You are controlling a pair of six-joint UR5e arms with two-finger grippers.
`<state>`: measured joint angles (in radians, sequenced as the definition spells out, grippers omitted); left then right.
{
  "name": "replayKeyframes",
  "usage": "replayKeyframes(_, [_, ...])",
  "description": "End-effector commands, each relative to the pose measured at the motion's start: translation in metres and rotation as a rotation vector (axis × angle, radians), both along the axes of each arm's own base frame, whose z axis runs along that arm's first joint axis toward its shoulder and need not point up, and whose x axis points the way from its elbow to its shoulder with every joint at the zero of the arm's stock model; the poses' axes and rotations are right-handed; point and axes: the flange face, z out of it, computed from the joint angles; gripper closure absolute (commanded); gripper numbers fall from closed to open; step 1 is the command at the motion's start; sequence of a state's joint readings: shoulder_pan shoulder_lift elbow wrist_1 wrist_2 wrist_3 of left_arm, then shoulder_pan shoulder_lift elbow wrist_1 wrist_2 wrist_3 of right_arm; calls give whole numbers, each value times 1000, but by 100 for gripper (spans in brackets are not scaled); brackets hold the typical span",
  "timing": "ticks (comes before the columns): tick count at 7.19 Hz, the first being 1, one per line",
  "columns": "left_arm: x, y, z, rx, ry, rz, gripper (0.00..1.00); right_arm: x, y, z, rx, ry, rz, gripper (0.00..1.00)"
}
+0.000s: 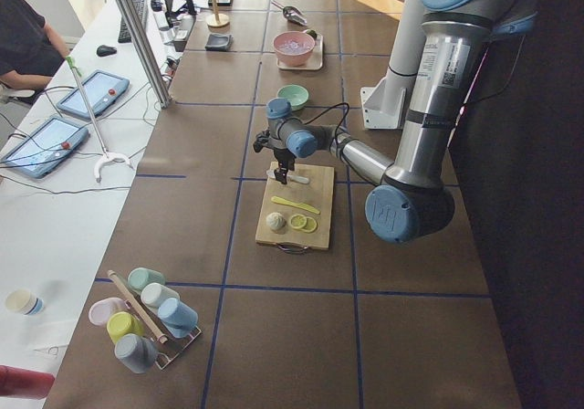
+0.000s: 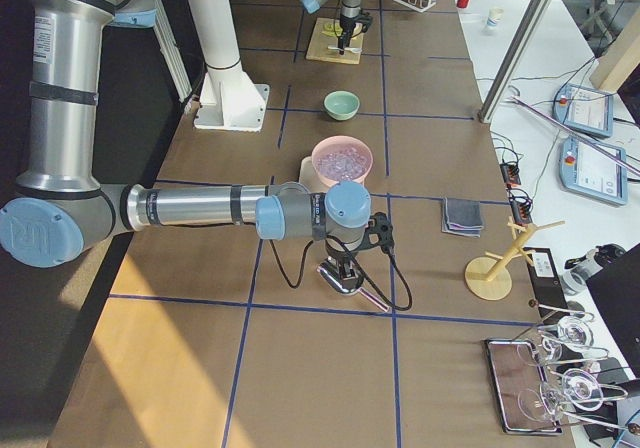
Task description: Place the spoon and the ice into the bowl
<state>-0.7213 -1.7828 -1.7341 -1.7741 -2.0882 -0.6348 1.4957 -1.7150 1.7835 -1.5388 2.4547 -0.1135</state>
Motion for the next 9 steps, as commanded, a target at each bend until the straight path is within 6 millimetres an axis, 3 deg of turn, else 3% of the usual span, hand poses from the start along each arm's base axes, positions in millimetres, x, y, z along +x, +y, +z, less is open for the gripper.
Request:
replayKeyframes(1, [-3, 1, 1, -4, 1, -1, 100, 0, 1, 0, 0, -3, -1, 0])
replayKeyframes(5, [-3, 1, -3, 1, 7, -1, 100, -1, 3, 3, -5, -4, -4, 0])
replayKeyframes(6, [-5, 0, -13, 12, 22, -4, 100, -1, 3, 3, -6, -4, -3, 0])
replayKeyframes(7, [-7, 6, -34, 9, 58, -16, 100, -1, 3, 3, -6, -4, -3, 0])
replayKeyframes(9, [23, -10, -129, -108, 185, -121, 100, -1, 3, 2, -5, -10, -4, 0])
